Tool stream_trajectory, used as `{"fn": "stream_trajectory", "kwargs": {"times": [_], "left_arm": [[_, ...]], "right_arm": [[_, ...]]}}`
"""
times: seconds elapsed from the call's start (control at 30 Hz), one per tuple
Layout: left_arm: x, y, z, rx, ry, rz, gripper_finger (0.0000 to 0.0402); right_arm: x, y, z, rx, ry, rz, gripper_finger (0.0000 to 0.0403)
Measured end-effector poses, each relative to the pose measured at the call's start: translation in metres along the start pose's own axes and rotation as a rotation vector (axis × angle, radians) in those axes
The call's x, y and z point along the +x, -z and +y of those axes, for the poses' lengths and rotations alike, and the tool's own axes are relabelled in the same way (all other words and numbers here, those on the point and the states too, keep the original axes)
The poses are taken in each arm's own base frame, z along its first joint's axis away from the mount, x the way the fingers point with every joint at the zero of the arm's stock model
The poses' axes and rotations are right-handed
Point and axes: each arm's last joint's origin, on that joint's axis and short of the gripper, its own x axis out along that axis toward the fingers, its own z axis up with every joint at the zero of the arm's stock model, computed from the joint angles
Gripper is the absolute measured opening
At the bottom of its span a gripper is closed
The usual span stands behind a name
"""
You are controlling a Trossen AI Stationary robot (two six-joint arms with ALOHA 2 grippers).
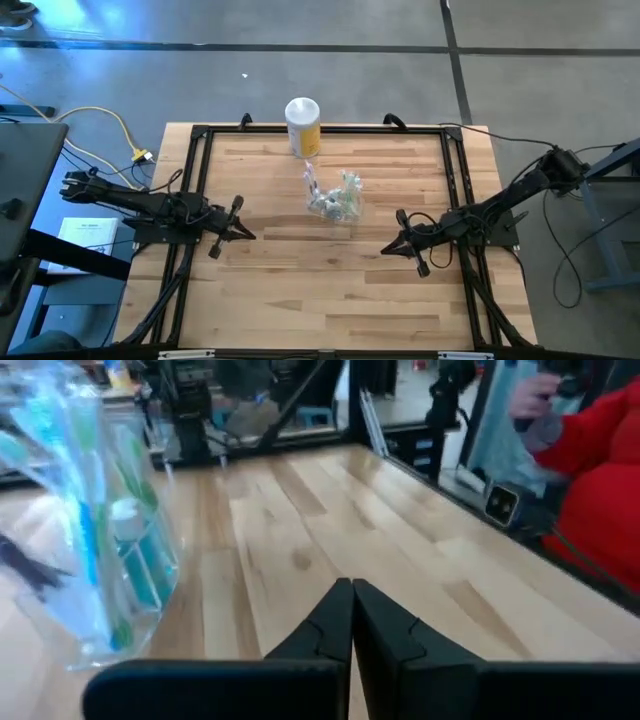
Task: Pick & Place toothbrushing station
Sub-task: Return to Home Position
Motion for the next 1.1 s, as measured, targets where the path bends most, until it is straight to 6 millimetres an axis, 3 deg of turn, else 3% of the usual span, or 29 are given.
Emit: {"fn": "stream_trajectory", "kwargs": {"times": [0.27,0.5,0.77,1.1], "left_arm": [[-0.003,-0.002,0.0,-0.007,-0.006,0.047,0.0003],[-0.011,-0.007,0.0,-0.005,-0.023,0.013,0.0003],[-0.018,-0.006,0.001,-0.005,-0.12,0.016,0.0003],[-0.028,-0.012,0.0,0.01,-0.129,-0.032,0.0003]], "right_arm": [[-0.001,0.007,0.0,-0.031,-0.017,0.036,0.0004],[-0.028,0.034,-0.009,-0.02,0.051,0.018,0.0004],[-0.035,0.026,-0.01,-0.014,-0.123,-0.02,0.0004],[-0.047,0.03,-0.019,0.053,0.075,0.05,0.0004]]}}
